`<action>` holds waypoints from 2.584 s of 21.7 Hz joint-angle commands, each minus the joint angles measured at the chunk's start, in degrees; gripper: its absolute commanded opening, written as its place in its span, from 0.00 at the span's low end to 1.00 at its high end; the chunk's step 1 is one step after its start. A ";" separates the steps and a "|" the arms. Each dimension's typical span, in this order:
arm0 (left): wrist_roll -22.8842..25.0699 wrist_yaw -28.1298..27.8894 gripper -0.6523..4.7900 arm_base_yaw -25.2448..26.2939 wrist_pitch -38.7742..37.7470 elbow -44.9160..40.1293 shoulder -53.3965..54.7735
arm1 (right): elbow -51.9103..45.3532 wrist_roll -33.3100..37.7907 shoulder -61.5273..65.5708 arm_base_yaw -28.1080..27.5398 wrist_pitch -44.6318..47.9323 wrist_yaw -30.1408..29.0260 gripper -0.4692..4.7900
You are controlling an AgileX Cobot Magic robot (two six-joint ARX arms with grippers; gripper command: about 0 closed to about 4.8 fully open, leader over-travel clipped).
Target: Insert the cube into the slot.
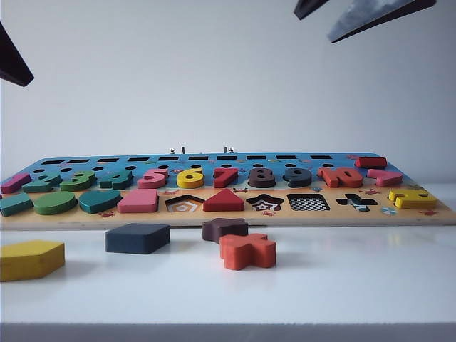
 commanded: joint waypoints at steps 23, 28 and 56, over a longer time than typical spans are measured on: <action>-2.27 5.60 0.15 -6.78 -3.06 -0.02 -0.98 | 4.46 -7.78 25.94 19.89 5.16 6.01 0.80; -1.20 6.01 0.15 -7.58 -3.13 -0.42 0.04 | 4.46 -5.81 27.93 21.29 6.84 6.03 0.79; 2.73 13.46 0.15 -8.00 -4.07 -0.37 1.97 | 4.39 -5.55 33.88 21.55 10.80 4.26 0.69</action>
